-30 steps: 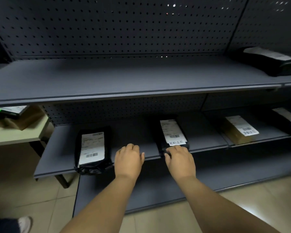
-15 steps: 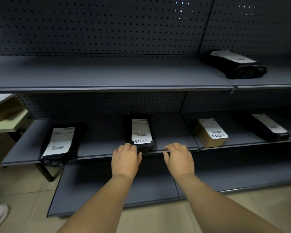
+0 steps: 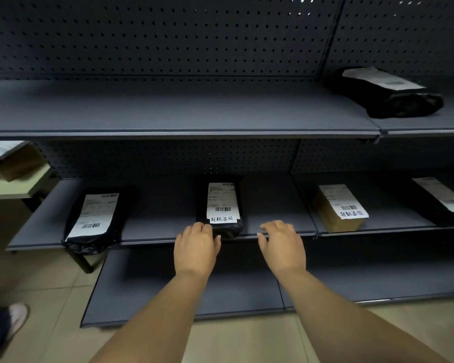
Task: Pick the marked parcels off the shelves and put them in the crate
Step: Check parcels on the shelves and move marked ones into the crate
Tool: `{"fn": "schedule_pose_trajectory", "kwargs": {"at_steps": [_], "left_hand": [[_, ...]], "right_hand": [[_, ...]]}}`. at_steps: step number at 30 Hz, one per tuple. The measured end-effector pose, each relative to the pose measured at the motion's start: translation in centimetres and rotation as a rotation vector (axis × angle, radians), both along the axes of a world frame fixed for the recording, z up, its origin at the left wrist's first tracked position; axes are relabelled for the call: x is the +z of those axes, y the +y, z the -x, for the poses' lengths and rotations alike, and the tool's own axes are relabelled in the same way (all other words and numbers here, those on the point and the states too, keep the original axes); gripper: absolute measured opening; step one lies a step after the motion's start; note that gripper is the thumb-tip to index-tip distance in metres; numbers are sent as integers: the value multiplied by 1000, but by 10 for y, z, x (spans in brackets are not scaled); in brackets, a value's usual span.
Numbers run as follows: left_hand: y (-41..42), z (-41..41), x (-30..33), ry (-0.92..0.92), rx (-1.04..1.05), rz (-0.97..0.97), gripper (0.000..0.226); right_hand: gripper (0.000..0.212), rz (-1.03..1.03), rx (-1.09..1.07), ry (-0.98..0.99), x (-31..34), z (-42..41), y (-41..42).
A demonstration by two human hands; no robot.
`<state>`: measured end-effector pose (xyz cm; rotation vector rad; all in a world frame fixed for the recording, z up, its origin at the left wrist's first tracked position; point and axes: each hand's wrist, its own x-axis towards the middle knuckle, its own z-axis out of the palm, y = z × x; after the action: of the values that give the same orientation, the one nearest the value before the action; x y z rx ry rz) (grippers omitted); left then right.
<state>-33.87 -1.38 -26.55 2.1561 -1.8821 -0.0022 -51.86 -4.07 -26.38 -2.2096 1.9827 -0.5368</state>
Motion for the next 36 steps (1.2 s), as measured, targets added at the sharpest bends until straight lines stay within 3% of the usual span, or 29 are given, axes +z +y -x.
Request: {"fn": "schedule_pose_trajectory", "kwargs": {"at_steps": [9, 20, 26, 36], "left_hand": [[-41, -18, -9, 95, 91, -1, 35], [-104, -34, -50, 928, 384, -129, 48], [-126, -41, -72, 1231, 463, -106, 46], [-138, -50, -86, 1418, 479, -213, 53]], "right_hand": [[32, -75, 1, -54, -12, -19, -38], [36, -393, -253, -627, -59, -45, -96], [30, -536, -355, -997, -76, -60, -117], [39, -774, -422, -1281, -86, -65, -132]]}}
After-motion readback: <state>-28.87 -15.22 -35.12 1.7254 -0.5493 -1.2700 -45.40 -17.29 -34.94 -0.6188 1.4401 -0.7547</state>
